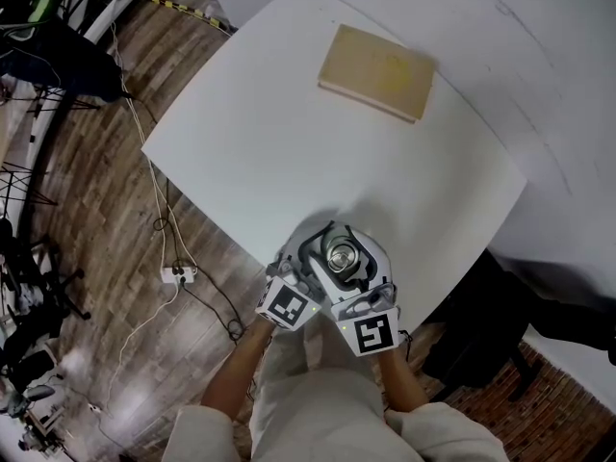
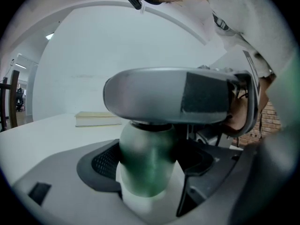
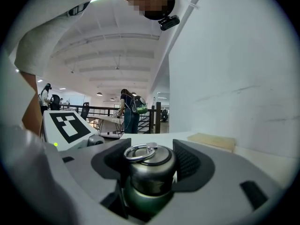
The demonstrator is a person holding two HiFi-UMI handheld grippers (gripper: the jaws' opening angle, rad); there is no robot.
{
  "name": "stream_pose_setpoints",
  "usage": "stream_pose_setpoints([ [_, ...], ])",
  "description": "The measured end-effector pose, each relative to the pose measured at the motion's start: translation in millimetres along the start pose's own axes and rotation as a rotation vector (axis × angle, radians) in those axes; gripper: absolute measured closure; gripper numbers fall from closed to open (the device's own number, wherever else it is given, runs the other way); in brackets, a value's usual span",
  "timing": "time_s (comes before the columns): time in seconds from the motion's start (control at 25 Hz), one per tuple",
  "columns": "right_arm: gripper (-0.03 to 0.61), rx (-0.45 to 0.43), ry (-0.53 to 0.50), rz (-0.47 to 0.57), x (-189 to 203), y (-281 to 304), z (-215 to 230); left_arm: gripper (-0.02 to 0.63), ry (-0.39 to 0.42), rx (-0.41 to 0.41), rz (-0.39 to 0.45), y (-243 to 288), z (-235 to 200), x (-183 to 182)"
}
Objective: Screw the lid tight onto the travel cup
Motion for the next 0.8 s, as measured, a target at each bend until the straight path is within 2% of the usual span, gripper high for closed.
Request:
stream_pose_setpoints([
  [0.12,0.305,-0.034,-0.003,-0.004,0,-1,1,0.264,0.000,-0.001,0.004,0,0,0],
  [0.28,0.275,-0.150,-0.007,-0.023,3,-7,4,0.264,-0.002,-0.002,0.005,2,0,-1],
  [0.48,0.275,-0.349,-0.063,-0.051,1,-10,12,0.264,-0.009,0.001,0.001,0,0,-1],
  [0.8,0.272,-0.697,-0.219,-0.086,-10,4,21,0.264,-0.001,0.002,0.001,6,-1,-1],
])
Point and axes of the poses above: the fingertips, and each gripper's own axes: y forward along the fingers, z to its right, x out of its underside, the point moved 7 cm from there along -y, backward along the fingers, and after that the axes turned 7 degrees about -x, right-handed, at the moved point
